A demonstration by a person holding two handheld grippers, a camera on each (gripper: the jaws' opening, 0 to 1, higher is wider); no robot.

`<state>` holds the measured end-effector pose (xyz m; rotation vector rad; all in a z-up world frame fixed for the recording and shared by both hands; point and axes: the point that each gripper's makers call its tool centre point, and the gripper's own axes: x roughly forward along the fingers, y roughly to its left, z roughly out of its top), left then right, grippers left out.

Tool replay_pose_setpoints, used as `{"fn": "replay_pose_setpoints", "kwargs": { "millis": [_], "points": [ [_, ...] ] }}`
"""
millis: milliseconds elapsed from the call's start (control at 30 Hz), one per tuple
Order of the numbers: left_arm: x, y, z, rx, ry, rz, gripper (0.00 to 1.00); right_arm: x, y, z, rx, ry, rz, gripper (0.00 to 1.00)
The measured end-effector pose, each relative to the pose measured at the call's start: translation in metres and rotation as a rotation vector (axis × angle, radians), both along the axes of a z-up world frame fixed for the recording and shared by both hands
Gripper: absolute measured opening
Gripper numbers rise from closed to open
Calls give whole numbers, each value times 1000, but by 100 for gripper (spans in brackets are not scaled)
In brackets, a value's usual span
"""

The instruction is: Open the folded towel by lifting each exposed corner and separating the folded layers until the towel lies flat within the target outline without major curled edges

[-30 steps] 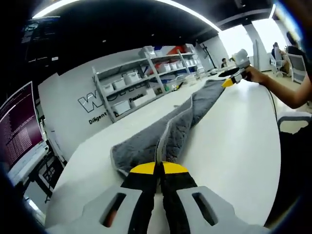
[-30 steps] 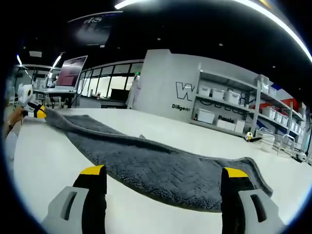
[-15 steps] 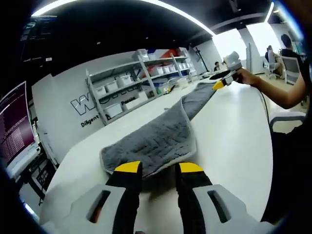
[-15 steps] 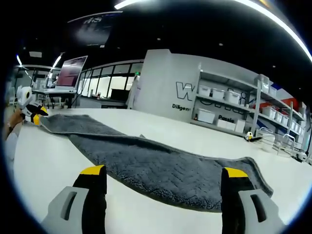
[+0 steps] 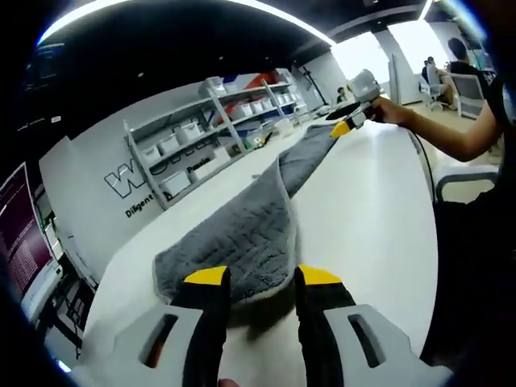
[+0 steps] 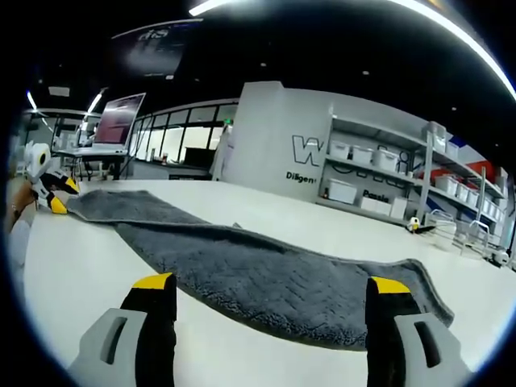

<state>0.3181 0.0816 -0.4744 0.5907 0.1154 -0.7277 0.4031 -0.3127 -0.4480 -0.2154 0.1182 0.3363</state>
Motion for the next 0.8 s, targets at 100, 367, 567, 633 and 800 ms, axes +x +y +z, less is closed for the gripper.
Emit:
{"fn": "replay_pose_setpoints", "kwargs": {
  "millis": [100, 367, 567, 633, 800],
  "points": [
    [2, -3, -4, 14, 6, -4, 25, 2, -1, 0, 1, 2, 1, 99],
    [6, -3, -1, 3, -14, 5, 11, 1, 0, 1, 9, 0, 4, 99],
    [2, -2, 6, -47, -20, -4, 7, 2, -1, 1, 10, 0, 4, 99],
    [1, 0, 8, -53, -24, 1, 7, 2, -1, 1, 10, 0, 2, 99],
    [-1, 6, 15, -73, -43, 17, 6, 2, -1, 1, 7, 0, 2, 99]
  ]
}}
